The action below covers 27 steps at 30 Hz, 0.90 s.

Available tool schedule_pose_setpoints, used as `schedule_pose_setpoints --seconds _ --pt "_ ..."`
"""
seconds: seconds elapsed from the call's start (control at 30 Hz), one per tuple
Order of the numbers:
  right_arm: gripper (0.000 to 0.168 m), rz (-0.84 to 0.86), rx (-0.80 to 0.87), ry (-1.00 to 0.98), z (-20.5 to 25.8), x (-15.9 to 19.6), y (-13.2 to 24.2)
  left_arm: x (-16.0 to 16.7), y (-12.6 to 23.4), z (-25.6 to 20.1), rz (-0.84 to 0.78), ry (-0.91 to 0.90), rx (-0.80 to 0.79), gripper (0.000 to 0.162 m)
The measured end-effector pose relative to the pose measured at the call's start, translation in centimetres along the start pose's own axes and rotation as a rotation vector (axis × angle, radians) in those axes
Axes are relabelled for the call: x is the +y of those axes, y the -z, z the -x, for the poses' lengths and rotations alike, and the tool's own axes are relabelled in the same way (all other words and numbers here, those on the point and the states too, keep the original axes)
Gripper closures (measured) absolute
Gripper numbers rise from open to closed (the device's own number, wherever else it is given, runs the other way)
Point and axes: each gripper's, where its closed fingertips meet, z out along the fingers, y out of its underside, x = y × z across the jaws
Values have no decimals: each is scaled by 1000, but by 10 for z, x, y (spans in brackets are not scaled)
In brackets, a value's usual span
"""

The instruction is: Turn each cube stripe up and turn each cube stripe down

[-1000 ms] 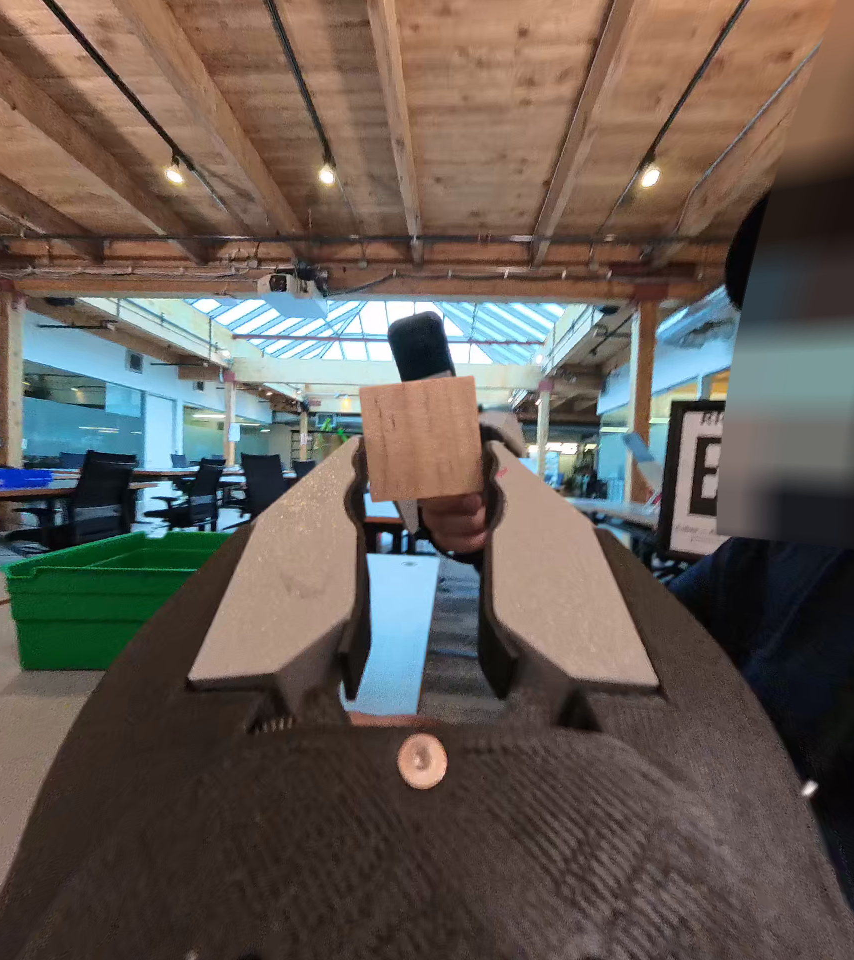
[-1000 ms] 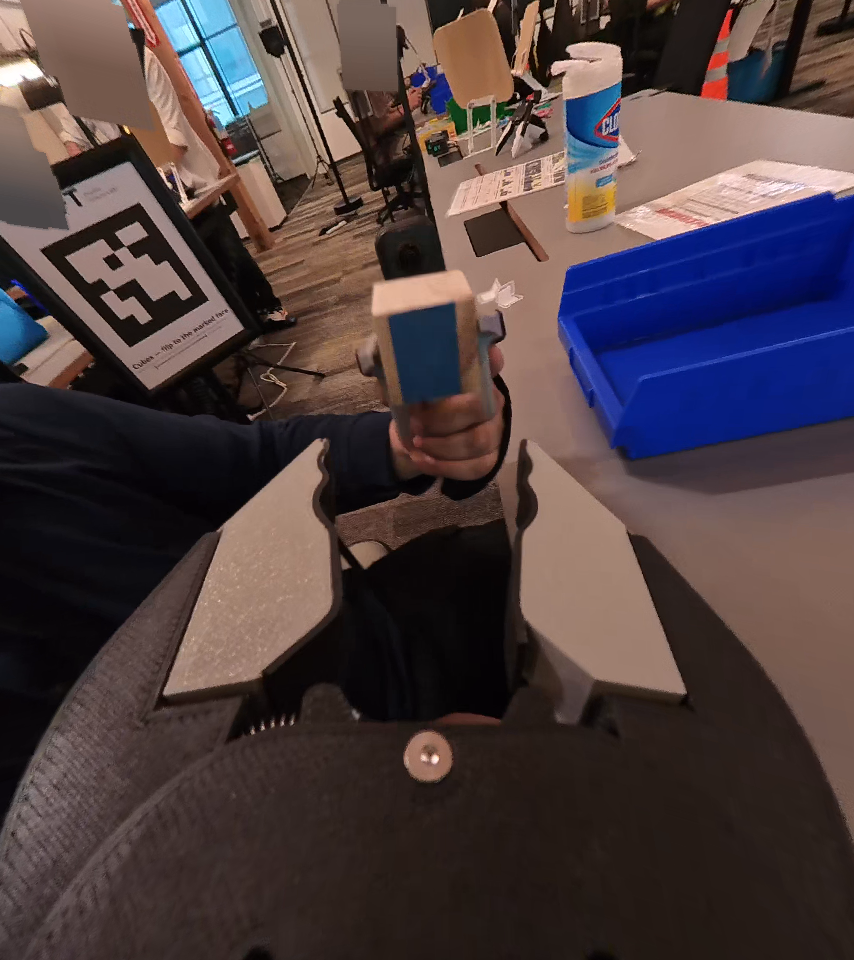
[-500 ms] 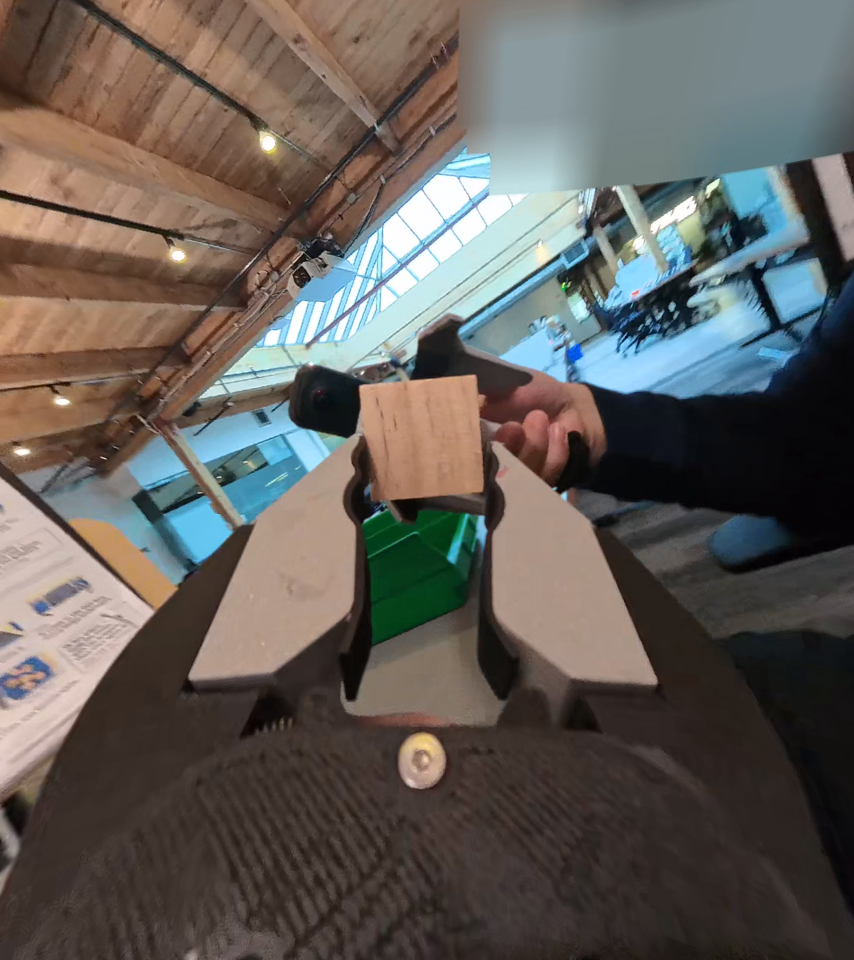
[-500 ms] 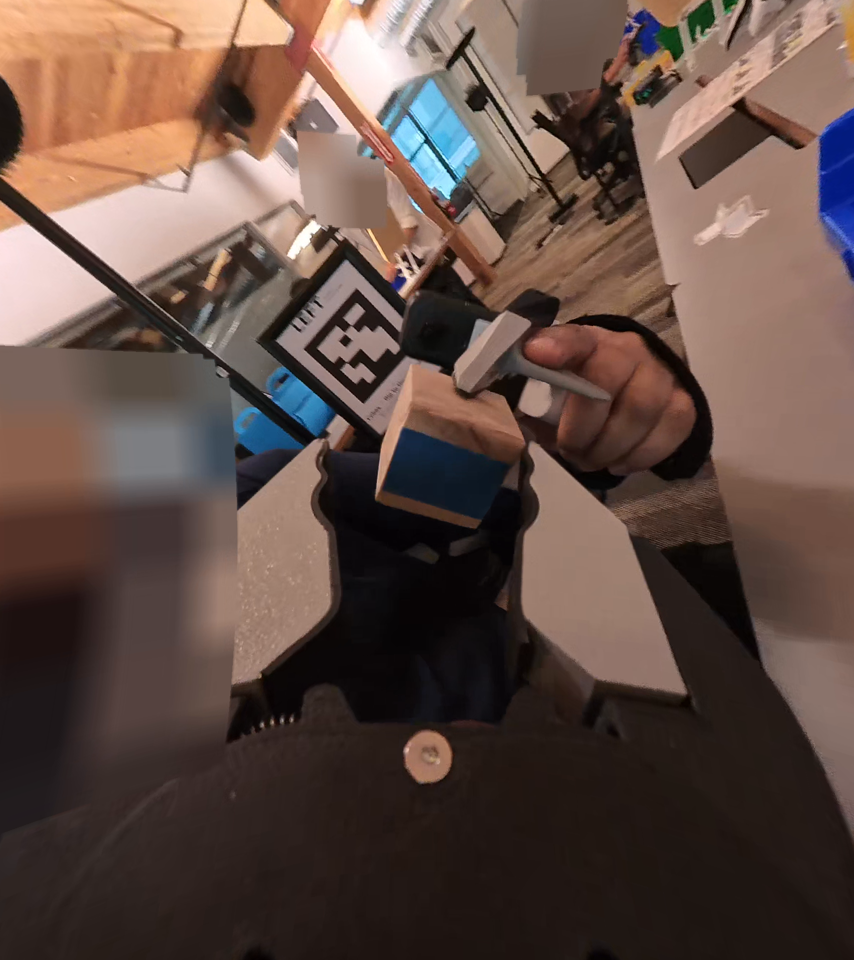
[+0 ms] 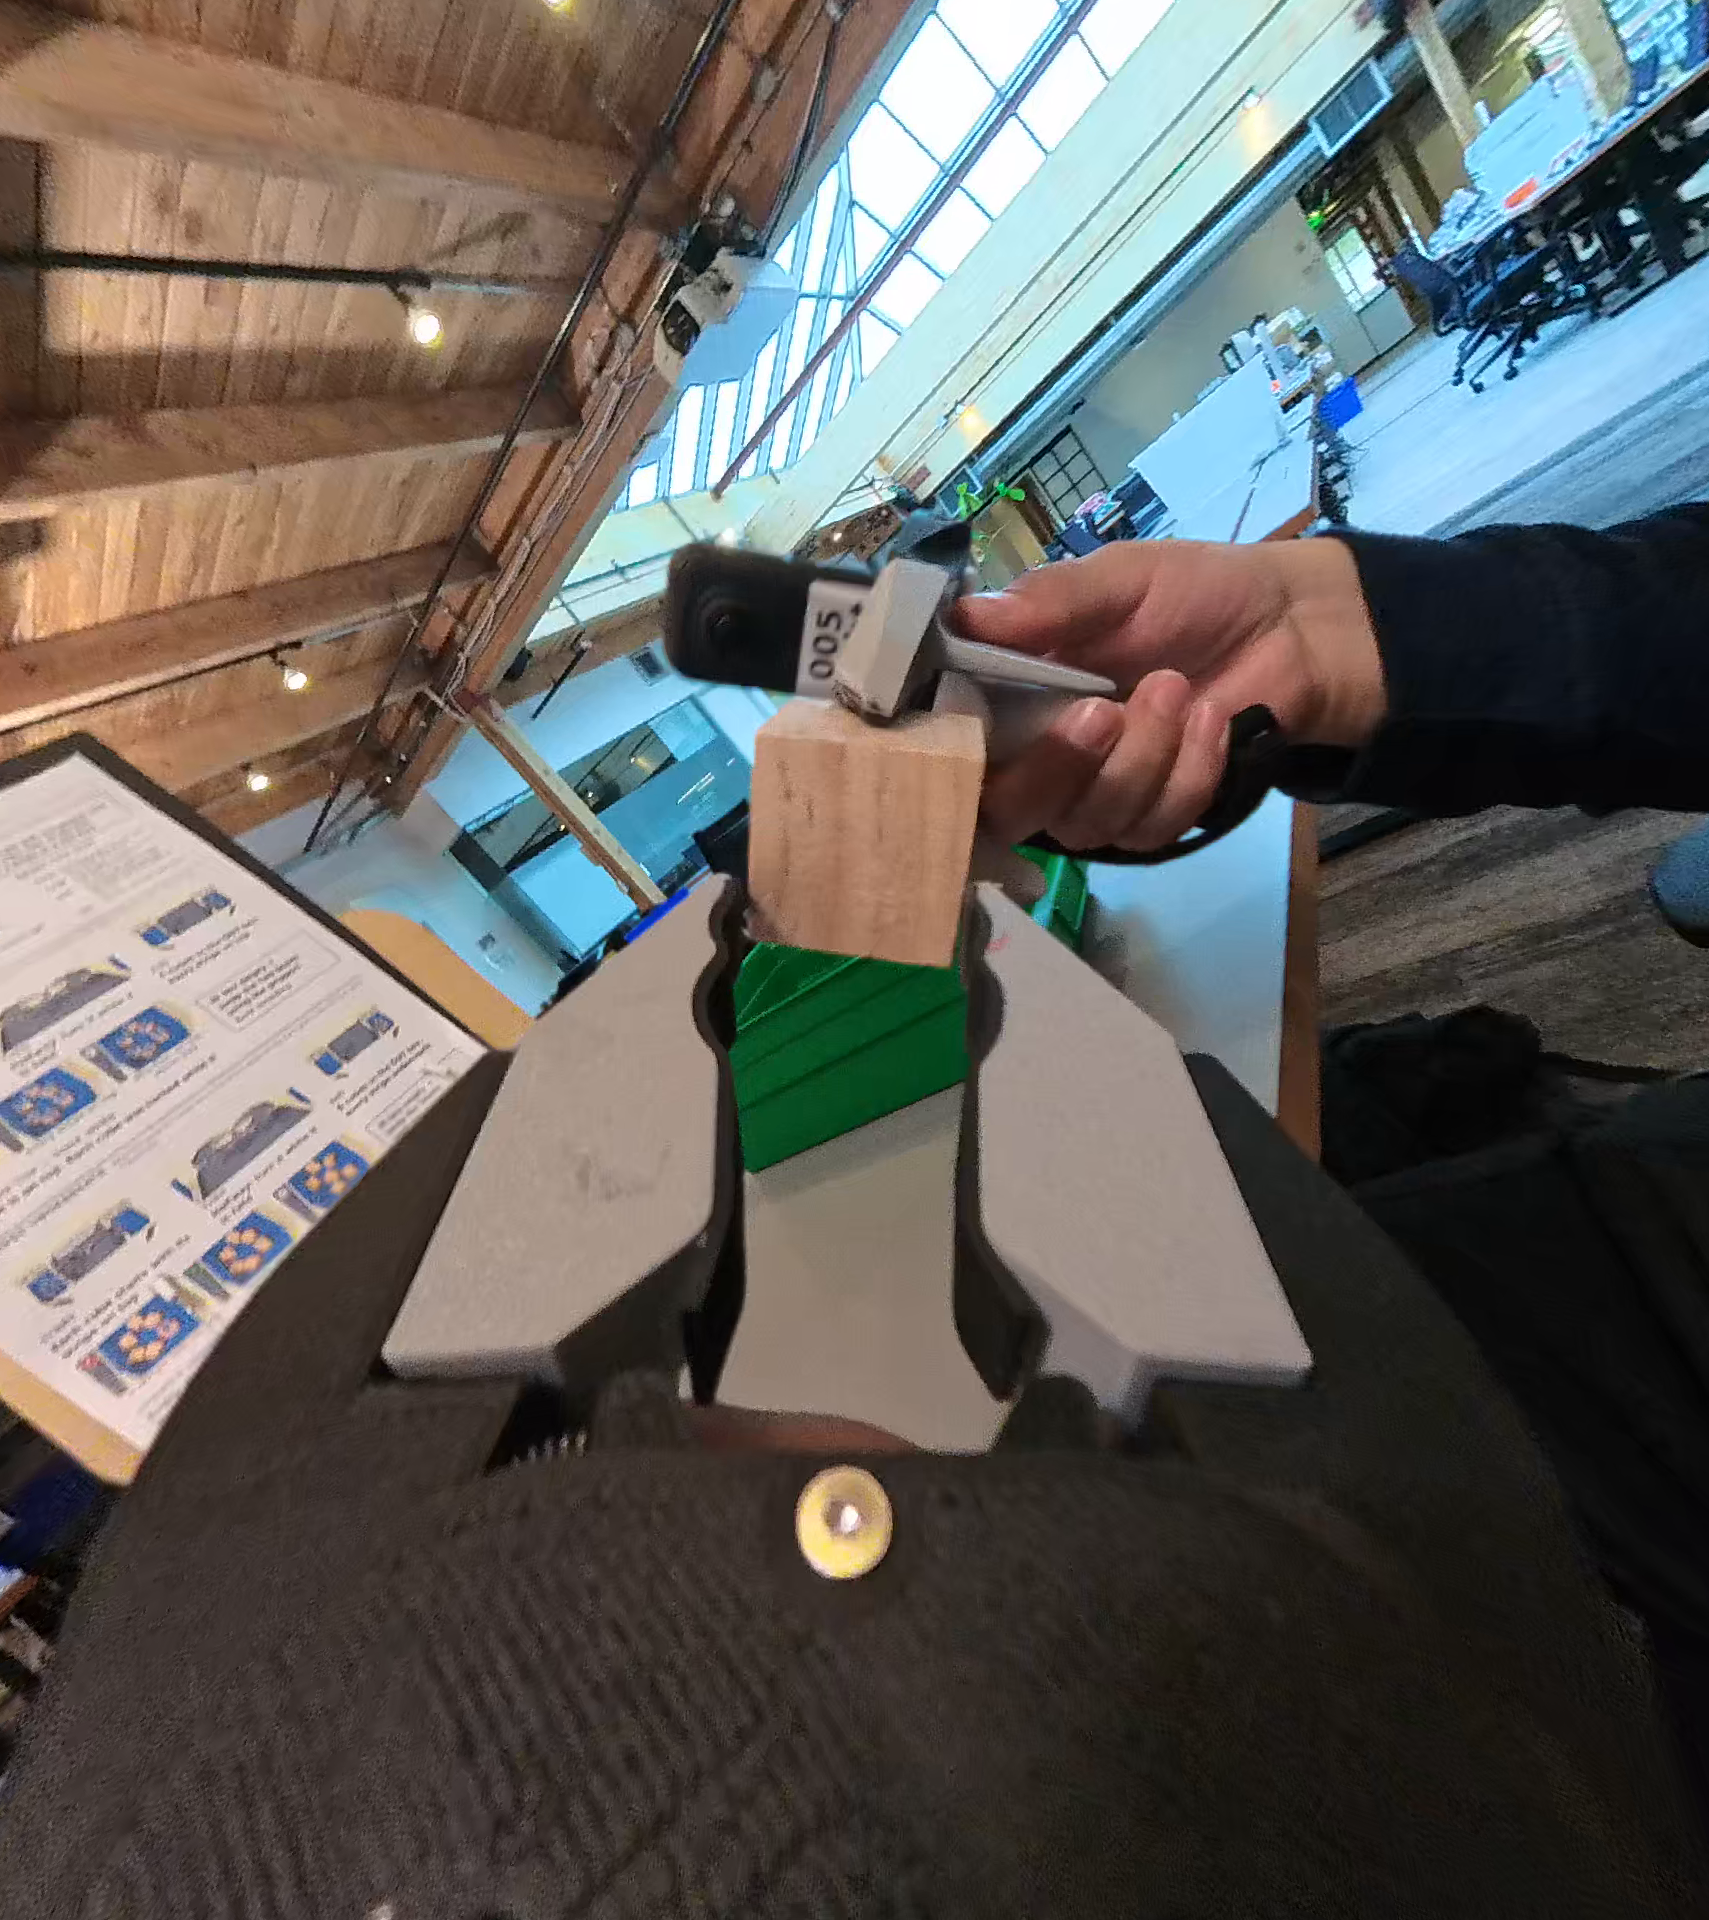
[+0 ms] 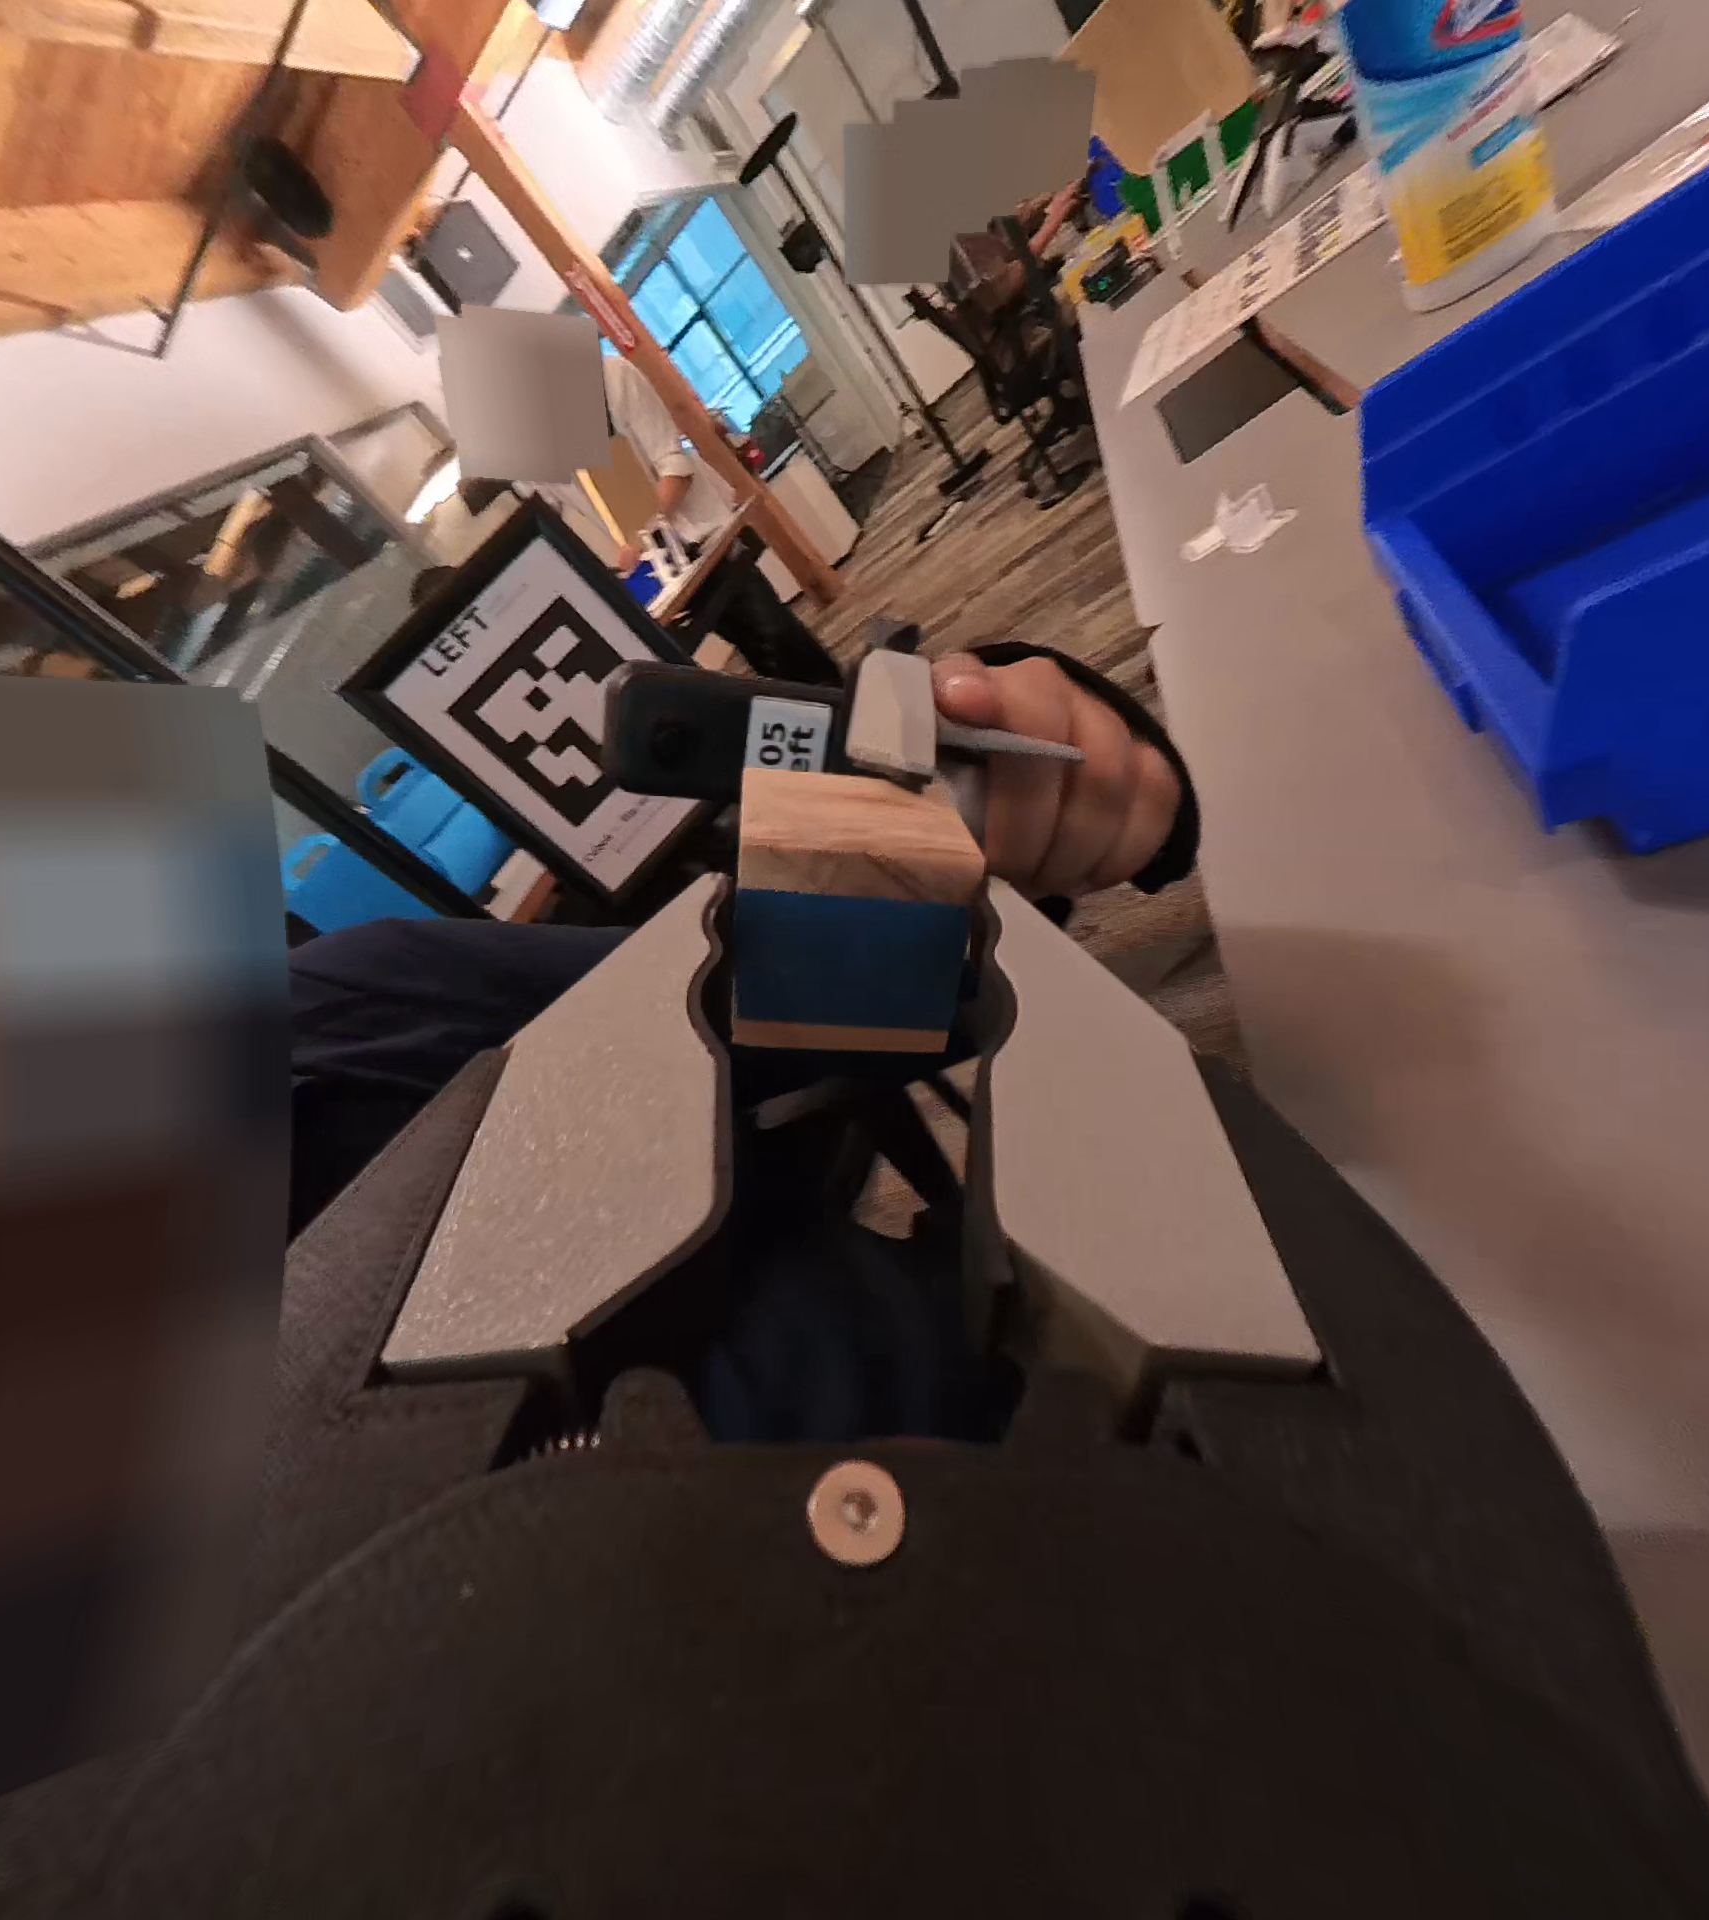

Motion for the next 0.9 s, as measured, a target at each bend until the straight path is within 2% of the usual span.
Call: schedule_pose_setpoints --seconds 0.07,0.13,0.2,0.27,0.33,0.37,0.43,0.57,0.67,0.77,0.9 --pt "126 -34 104 45 -12 -11 20 7 4 13 34 25 -50 121" --pt "126 -77 335 127 -39 -27 59 25 9 37 139 32 -143 121" --pt "126 -125 680 211 -74 -44 126 47 18 56 268 49 -210 121" --pt "126 -145 1069 240 -103 -51 214 61 26 67 355 70 -237 121" --pt "126 -107 1383 190 -122 -38 295 67 30 70 389 83 -244 120" --pt "126 -77 1471 149 -128 -28 323 69 31 70 402 82 -244 120" --pt "126 -37 1532 44 -141 -7 354 77 30 70 434 69 -252 118" --pt "126 115 1610 -70 -170 25 376 102 30 66 553 105 -264 115" --pt "126 204 1669 -114 -186 38 383 114 33 62 613 193 -260 110" --pt "125 254 1648 -163 -198 50 379 120 33 57 633 263 -239 108" --pt "125 244 1650 -173 -205 53 382 124 32 52 632 214 -215 106"
